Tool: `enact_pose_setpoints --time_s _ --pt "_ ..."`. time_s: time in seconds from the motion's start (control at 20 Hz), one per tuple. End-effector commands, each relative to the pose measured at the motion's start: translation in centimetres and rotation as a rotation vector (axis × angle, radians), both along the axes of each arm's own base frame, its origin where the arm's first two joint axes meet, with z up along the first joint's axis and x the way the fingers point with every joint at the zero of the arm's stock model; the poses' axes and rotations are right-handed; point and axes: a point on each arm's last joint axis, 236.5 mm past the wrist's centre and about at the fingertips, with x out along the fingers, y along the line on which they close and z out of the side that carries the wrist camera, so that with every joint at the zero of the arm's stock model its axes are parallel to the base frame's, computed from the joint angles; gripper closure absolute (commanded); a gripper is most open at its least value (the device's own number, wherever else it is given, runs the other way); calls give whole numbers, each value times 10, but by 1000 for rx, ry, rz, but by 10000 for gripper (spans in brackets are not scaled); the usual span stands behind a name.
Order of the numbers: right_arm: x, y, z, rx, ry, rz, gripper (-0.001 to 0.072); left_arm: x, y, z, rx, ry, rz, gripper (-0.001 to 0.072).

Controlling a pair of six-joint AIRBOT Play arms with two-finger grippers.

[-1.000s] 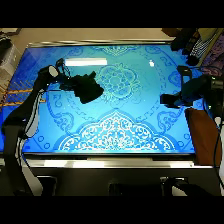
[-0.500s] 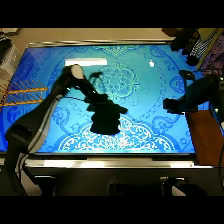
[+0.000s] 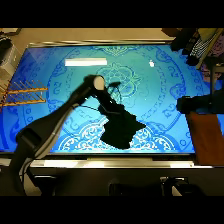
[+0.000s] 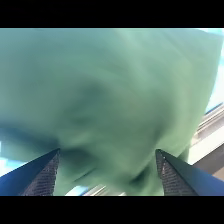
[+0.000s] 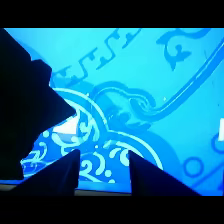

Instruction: Fold the clothes and pants, and hang the long-sleeved shirts on hangers.

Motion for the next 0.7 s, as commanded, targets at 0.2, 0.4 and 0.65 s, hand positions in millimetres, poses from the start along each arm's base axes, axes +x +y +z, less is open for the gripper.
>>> enact_pose_setpoints --time_s 0.2,0.4,0.65 --pt "21 31 -81 163 226 -45 275 66 250 99 172 -151 339 31" --pt "-7 108 -172 499 600 21 98 47 326 112 104 -135 541 31" --pt "2 114 -229 547 653 -84 98 16 332 92 -74 -70 634 30"
